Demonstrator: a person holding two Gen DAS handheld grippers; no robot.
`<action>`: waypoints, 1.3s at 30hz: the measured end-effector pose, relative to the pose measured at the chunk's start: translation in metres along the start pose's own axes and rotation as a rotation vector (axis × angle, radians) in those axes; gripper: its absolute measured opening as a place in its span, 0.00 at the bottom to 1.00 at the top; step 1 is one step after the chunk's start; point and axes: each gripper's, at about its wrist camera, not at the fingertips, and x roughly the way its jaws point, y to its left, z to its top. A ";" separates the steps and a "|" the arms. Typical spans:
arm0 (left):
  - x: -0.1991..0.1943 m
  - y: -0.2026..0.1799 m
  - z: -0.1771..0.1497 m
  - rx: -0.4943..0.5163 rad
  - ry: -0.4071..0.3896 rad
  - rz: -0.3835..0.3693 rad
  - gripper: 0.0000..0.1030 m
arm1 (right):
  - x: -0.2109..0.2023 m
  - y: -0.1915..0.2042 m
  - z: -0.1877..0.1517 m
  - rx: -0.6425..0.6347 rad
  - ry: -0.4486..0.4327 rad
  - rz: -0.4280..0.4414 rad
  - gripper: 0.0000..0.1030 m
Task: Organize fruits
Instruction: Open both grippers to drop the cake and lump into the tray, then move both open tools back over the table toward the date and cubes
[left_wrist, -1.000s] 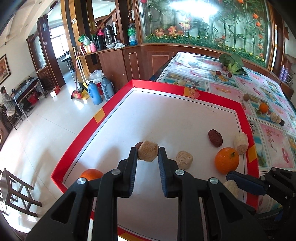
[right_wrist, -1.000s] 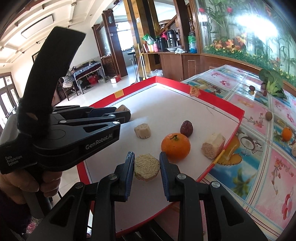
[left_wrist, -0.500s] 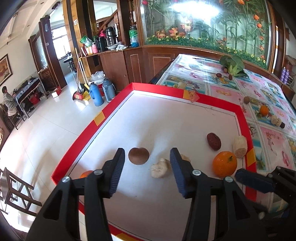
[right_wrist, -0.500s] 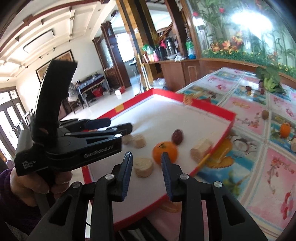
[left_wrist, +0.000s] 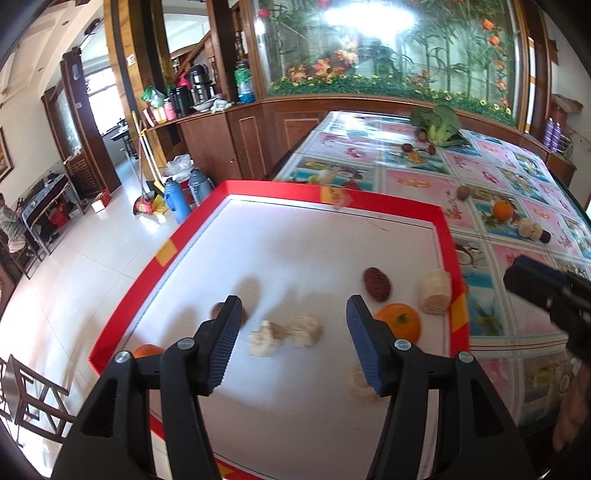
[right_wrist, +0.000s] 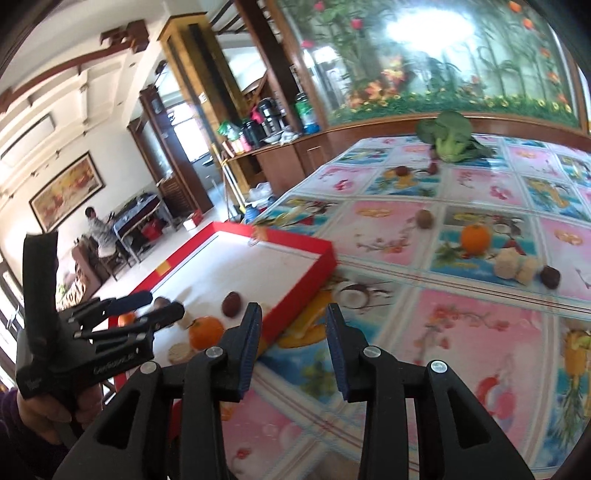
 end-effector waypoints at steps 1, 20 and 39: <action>0.000 -0.003 0.000 0.005 0.001 -0.003 0.59 | -0.002 -0.002 0.001 0.005 -0.002 -0.004 0.36; -0.016 -0.081 0.010 0.153 -0.018 -0.126 0.59 | -0.042 -0.130 0.018 0.160 0.000 -0.264 0.37; 0.002 -0.162 0.021 0.283 0.070 -0.306 0.59 | -0.020 -0.174 0.027 0.159 0.136 -0.381 0.37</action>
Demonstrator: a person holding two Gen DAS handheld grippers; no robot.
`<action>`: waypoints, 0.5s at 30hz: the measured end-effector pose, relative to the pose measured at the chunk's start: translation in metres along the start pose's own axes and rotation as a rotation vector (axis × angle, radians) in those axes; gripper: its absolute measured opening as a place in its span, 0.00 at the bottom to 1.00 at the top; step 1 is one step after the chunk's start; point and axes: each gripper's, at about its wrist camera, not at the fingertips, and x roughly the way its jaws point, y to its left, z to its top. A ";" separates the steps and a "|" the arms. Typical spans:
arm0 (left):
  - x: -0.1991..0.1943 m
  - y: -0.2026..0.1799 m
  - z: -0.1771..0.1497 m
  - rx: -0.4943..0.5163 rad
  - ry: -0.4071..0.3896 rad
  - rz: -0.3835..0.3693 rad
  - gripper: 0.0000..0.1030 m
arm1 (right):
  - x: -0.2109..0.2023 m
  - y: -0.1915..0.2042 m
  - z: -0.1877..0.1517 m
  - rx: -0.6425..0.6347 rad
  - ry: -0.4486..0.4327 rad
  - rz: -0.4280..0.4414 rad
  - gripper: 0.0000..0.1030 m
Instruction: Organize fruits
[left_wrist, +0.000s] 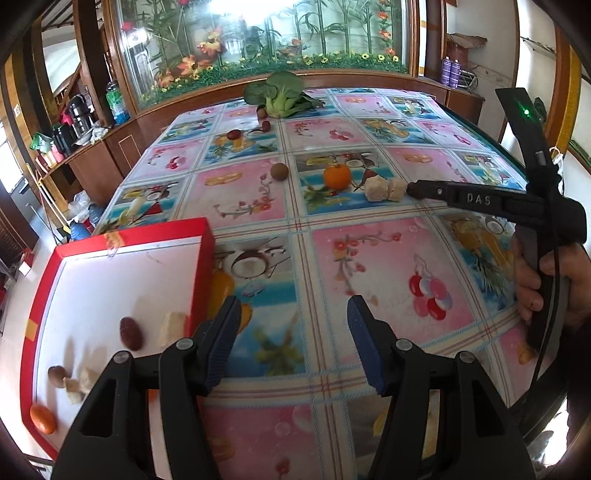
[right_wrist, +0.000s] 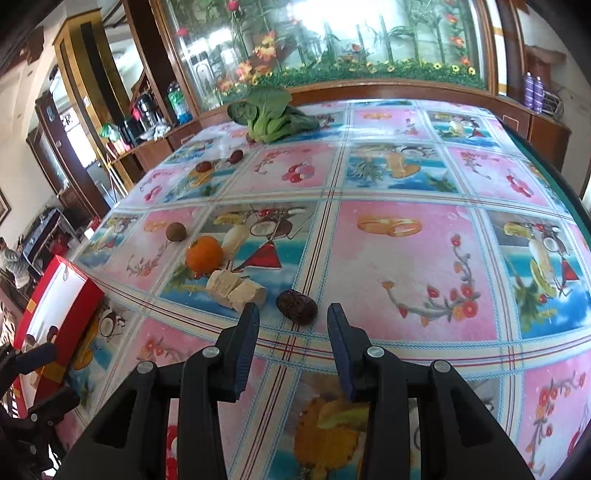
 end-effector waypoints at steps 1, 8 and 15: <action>0.002 -0.002 0.003 0.003 0.001 -0.001 0.59 | 0.001 0.000 0.001 0.000 0.006 0.000 0.36; 0.017 -0.012 0.023 0.025 0.008 -0.015 0.59 | 0.007 0.001 0.009 -0.027 0.013 -0.010 0.35; 0.039 -0.024 0.040 0.031 0.040 -0.046 0.59 | 0.006 -0.002 0.009 -0.067 0.024 -0.042 0.21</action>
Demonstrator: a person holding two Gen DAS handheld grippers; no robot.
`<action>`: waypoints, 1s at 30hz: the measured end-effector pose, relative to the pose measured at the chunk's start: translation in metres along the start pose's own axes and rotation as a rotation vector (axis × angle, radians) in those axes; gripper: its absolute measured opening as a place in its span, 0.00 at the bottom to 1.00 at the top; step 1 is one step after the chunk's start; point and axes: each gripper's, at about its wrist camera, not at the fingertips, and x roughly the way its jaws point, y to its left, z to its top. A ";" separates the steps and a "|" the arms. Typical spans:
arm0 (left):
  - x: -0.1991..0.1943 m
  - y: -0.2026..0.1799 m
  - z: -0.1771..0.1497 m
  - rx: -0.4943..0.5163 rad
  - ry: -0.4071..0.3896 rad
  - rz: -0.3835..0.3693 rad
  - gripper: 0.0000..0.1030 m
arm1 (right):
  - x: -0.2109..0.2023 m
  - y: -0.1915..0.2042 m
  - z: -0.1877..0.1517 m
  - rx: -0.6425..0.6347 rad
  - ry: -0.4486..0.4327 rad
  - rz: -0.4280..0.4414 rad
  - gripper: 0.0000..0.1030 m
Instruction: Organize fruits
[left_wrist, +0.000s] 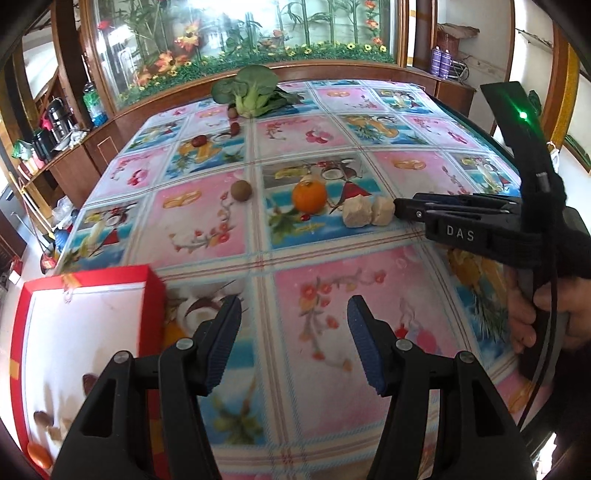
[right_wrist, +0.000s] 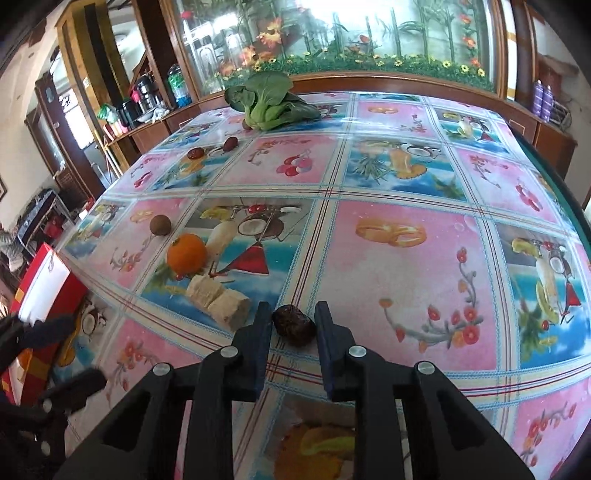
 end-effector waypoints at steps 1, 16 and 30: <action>0.003 -0.002 0.003 0.002 -0.001 -0.002 0.59 | -0.001 -0.001 0.000 0.002 0.002 -0.005 0.21; 0.060 -0.031 0.050 0.094 0.060 -0.034 0.59 | -0.007 -0.030 0.001 0.151 0.033 -0.007 0.22; 0.077 -0.048 0.070 0.142 0.033 -0.045 0.54 | -0.007 -0.032 0.001 0.161 0.037 0.001 0.22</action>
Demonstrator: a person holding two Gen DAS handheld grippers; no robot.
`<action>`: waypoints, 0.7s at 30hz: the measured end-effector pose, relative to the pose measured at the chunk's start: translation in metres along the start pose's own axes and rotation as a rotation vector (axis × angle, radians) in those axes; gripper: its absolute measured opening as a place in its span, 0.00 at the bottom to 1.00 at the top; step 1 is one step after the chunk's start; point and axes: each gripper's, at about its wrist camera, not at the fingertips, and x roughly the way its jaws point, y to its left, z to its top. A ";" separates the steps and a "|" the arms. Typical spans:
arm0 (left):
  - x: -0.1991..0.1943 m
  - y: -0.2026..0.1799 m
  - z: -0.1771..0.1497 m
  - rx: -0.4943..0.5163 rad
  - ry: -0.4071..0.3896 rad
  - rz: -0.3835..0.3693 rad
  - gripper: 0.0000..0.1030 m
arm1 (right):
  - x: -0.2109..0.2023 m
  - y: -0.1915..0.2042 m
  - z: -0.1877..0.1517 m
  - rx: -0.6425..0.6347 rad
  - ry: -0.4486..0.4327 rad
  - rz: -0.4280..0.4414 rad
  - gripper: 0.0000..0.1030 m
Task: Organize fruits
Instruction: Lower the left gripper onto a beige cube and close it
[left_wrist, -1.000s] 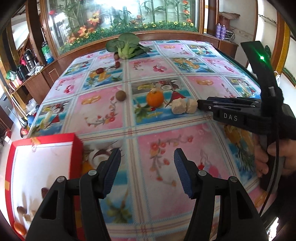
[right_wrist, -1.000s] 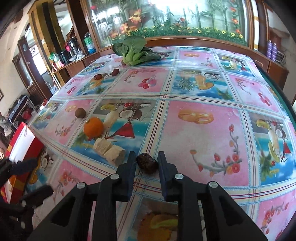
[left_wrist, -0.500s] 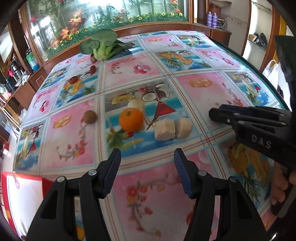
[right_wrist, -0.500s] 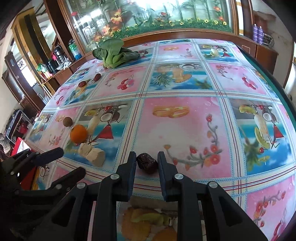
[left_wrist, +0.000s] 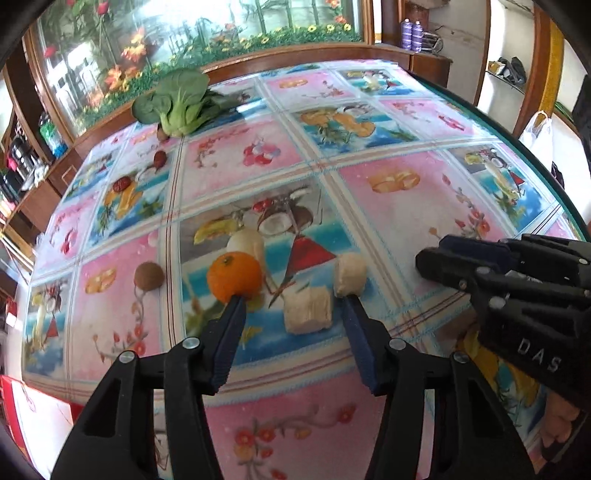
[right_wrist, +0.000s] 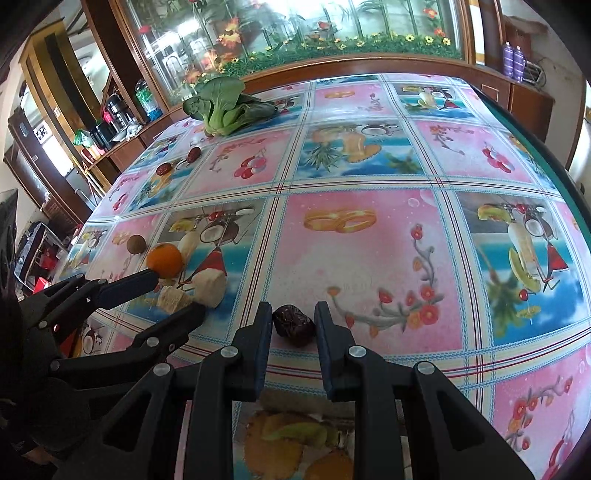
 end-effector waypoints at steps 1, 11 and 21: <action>0.000 -0.001 0.001 0.003 -0.008 -0.004 0.52 | 0.000 0.000 0.000 0.000 -0.001 0.000 0.22; 0.002 -0.007 -0.002 -0.018 -0.020 -0.071 0.29 | 0.000 0.000 0.000 -0.001 -0.002 -0.002 0.22; 0.002 -0.010 -0.007 -0.105 -0.073 -0.007 0.29 | 0.001 0.007 0.000 -0.035 -0.017 -0.033 0.22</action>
